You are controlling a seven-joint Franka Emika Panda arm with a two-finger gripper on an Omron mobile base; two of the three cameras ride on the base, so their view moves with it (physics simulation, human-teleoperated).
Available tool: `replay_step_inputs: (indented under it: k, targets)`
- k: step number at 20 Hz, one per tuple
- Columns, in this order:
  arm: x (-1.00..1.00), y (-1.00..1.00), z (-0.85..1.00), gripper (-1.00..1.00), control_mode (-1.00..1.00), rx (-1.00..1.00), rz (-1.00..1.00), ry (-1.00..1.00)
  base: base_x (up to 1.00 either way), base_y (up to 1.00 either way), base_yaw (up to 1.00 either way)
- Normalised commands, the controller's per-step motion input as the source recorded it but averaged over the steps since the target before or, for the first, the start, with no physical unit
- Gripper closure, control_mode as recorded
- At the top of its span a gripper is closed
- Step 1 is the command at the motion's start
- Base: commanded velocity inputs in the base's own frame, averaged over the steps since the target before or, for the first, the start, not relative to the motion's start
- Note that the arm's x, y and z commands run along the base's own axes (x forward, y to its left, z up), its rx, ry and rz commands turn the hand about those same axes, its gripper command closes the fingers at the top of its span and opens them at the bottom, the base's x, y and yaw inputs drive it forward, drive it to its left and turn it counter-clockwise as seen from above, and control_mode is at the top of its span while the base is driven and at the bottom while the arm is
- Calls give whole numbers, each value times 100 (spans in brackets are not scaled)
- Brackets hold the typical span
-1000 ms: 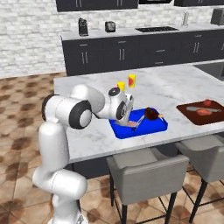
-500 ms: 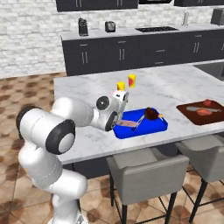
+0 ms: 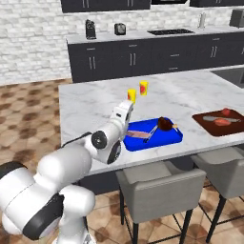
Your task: Gather the sweet potato and bell pepper from the fridge and place them on a tray on the dining counter. Then gather the steaks from the fridge and place them on the other tray.
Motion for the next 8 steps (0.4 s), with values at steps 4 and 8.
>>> replay_step_inputs:
  k: [4, 8]
  targets:
    - [-93, 15, 100, -100, -100, -3, 0, 11, 0, 0, 0]
    - [-95, 13, 100, -100, -100, -13, 0, 41, 0, 0, 0]
